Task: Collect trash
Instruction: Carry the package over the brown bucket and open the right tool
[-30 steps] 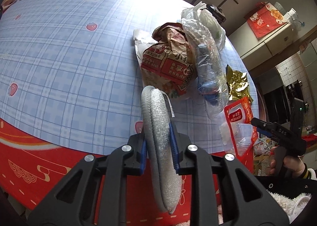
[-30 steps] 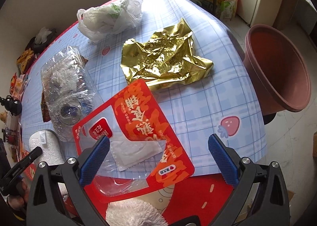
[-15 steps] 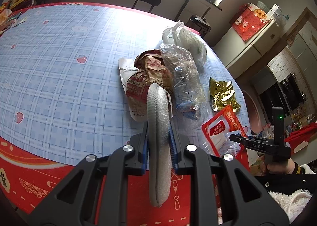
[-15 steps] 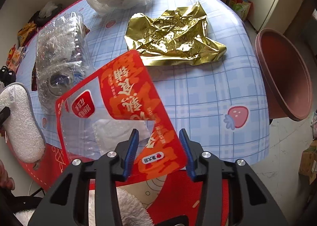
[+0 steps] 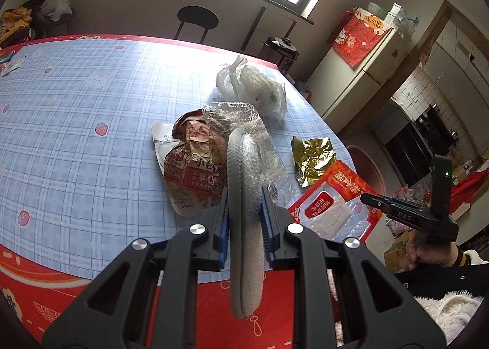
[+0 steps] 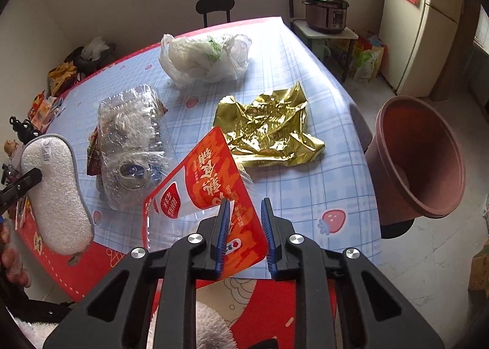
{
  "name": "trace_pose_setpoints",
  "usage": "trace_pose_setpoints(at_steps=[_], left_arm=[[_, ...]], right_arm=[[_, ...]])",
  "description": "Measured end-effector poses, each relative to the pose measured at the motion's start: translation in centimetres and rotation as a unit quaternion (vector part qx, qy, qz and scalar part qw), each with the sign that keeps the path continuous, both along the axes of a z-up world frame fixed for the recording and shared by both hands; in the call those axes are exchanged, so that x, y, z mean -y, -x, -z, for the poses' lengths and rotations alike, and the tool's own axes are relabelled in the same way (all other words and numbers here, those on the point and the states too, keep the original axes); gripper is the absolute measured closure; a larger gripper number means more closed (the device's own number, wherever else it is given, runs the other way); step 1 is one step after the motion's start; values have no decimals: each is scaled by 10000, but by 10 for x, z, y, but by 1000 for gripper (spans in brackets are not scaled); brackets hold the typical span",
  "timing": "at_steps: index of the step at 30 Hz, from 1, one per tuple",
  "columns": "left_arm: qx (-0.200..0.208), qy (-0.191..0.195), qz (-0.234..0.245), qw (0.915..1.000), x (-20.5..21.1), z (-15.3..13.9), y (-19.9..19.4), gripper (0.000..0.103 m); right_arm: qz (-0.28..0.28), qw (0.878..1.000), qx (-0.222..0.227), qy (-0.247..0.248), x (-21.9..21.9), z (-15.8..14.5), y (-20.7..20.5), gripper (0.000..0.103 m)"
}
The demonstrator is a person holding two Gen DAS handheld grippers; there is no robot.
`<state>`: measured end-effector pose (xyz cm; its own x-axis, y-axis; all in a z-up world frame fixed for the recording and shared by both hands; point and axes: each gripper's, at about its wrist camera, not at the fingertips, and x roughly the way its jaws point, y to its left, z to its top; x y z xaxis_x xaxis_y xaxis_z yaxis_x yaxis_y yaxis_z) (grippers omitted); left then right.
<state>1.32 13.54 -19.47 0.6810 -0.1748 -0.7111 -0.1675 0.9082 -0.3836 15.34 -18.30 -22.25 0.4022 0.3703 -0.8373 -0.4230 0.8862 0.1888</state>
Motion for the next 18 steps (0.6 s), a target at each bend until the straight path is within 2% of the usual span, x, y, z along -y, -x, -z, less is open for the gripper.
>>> trace_pose_setpoints(at_steps=[8,18], left_arm=[[156,-13,112,9998,7,-12,-6,81],[437,-223,379,9981,33,-42,-36,82]], right_arm=[[84,9986,494,-151,11,-30,4,81],[623,9925,984,-378,62,-66,-6,81]])
